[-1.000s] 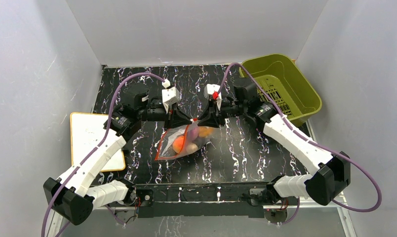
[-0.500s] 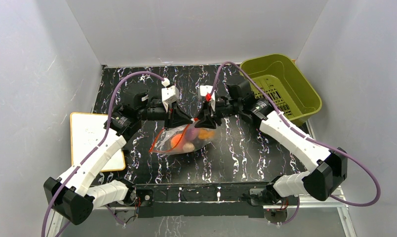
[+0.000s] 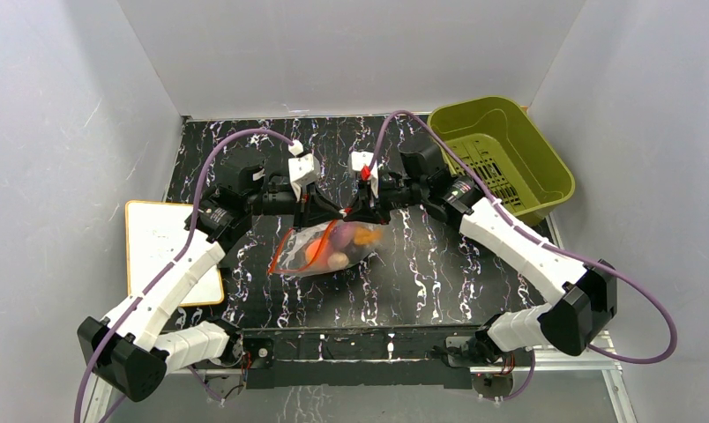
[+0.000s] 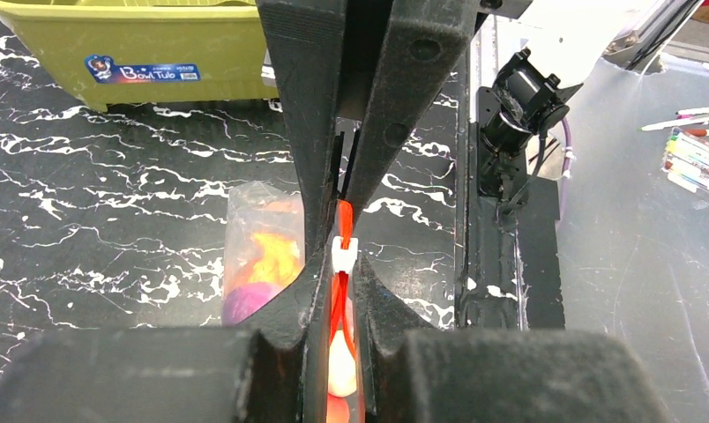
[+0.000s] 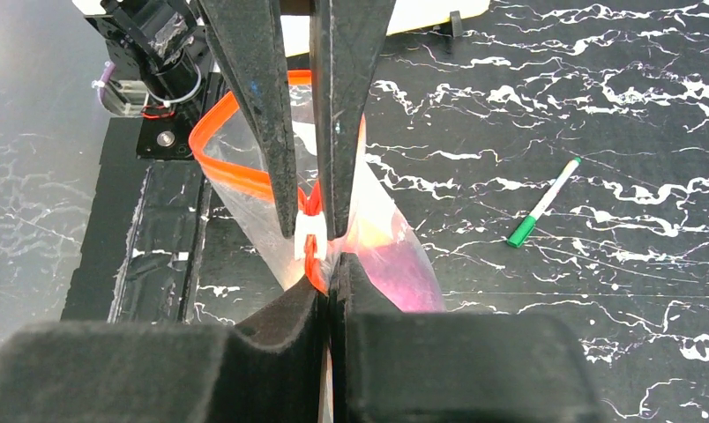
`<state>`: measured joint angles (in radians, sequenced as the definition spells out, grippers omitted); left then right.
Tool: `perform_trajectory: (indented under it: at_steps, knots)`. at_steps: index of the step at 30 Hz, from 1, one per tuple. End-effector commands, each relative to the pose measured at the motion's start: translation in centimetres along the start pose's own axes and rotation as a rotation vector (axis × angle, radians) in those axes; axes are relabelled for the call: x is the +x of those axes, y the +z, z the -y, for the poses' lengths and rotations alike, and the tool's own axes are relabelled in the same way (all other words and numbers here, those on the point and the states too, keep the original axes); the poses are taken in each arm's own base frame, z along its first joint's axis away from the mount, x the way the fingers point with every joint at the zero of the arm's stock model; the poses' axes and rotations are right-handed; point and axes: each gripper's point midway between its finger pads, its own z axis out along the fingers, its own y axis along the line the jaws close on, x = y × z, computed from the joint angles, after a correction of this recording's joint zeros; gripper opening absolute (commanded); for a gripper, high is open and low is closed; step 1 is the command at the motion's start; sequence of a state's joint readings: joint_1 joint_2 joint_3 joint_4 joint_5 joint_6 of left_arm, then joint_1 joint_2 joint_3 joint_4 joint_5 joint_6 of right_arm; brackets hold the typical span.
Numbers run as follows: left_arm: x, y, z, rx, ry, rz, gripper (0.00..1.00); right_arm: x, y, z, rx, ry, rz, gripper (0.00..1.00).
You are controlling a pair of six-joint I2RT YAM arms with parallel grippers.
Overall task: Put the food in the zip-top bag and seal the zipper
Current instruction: Zip the zipper food storage bag at the center of the board.
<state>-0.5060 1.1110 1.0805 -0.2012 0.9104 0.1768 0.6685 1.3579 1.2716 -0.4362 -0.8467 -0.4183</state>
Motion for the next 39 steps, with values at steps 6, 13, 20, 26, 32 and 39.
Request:
perform_trajectory:
  at_steps: [6, 13, 20, 26, 32, 39]
  knots:
    - [0.4, -0.9, 0.2, -0.031, 0.013, -0.037, 0.0, -4.7, -1.4, -0.1, 0.069, -0.078, 0.168, 0.0]
    - [0.6, -1.2, 0.5, -0.037, 0.01, -0.046, 0.0, -4.6, -2.1, 0.3, 0.107, -0.058, 0.173, 0.0]
    - [0.8, -1.3, 0.9, -0.036, 0.003, -0.035, 0.0, -3.8, -2.5, -0.2, 0.098, -0.058, 0.14, 0.0]
    - [1.1, -1.9, 0.9, -0.06, 0.002, -0.058, 0.0, -4.1, -3.4, 0.2, 0.169, -0.053, 0.155, 0.0]
    - [1.5, -2.7, 2.0, -0.053, 0.016, -0.077, 0.0, -3.7, -3.5, -0.6, 0.13, -0.051, 0.151, 0.03]
    - [0.3, -1.8, 1.5, -0.03, 0.023, -0.025, 0.0, -4.5, -2.5, -2.3, -0.036, -0.041, 0.167, 0.3]
